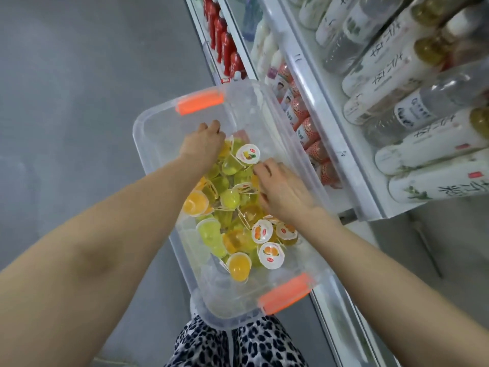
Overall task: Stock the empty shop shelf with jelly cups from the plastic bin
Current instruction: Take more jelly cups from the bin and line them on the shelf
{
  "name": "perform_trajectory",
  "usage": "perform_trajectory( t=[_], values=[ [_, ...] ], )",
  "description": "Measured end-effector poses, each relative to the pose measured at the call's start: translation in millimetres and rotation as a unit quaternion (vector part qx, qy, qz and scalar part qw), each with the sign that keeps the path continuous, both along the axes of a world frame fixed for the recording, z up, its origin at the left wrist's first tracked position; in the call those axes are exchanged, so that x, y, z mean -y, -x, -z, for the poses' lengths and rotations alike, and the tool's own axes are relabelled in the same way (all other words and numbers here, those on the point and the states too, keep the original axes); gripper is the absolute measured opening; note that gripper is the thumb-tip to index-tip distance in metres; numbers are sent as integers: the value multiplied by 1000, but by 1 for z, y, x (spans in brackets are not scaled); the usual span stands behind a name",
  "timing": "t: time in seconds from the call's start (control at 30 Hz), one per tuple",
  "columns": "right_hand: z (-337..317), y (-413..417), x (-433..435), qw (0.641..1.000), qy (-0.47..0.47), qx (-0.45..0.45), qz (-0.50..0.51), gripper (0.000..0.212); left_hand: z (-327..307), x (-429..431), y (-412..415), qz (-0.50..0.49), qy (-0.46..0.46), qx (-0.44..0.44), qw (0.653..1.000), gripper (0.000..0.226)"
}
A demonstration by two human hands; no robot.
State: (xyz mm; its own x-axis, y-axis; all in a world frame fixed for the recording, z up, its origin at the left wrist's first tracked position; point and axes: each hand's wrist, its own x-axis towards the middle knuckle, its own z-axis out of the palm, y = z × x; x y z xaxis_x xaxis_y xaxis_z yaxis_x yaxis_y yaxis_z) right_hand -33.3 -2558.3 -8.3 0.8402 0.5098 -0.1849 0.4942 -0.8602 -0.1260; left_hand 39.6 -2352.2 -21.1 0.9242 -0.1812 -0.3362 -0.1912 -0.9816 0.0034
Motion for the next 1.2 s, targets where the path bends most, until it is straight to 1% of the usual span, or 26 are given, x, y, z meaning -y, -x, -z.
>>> perform_trajectory(
  t=[0.13,0.2,0.27,0.33,0.4,0.5,0.6,0.73,0.8,0.97,1.2],
  values=[
    [-5,2,2,1000,-9,-9,7,42,-5,0,3,20,-28,22,999,37],
    [-9,6,4,1000,-12,-19,12,46,-5,-2,8,25,-39,3,999,36],
    [-15,11,6,999,-17,-23,19,49,-5,-4,16,15,-35,-35,999,36],
    [-21,20,9,999,-19,-14,25,50,-9,-5,28,-1,-11,-56,998,38],
    [-25,28,12,999,-25,-13,36,50,-14,-2,38,-27,34,-63,997,43],
    [-37,46,18,995,-67,-23,73,51,-34,4,60,-42,105,-41,993,50],
    [-54,64,25,984,-121,-26,130,50,-58,7,84,-31,149,-3,988,54],
    [-80,92,39,969,-162,6,187,54,-89,14,122,0,209,47,977,60],
    [-94,109,46,959,-180,36,214,53,-104,20,140,24,231,67,970,58],
    [-128,156,72,939,-206,101,257,52,-138,43,182,80,263,85,958,58],
    [-172,228,125,906,-190,194,325,45,-180,101,226,175,280,122,936,57]
  ],
)
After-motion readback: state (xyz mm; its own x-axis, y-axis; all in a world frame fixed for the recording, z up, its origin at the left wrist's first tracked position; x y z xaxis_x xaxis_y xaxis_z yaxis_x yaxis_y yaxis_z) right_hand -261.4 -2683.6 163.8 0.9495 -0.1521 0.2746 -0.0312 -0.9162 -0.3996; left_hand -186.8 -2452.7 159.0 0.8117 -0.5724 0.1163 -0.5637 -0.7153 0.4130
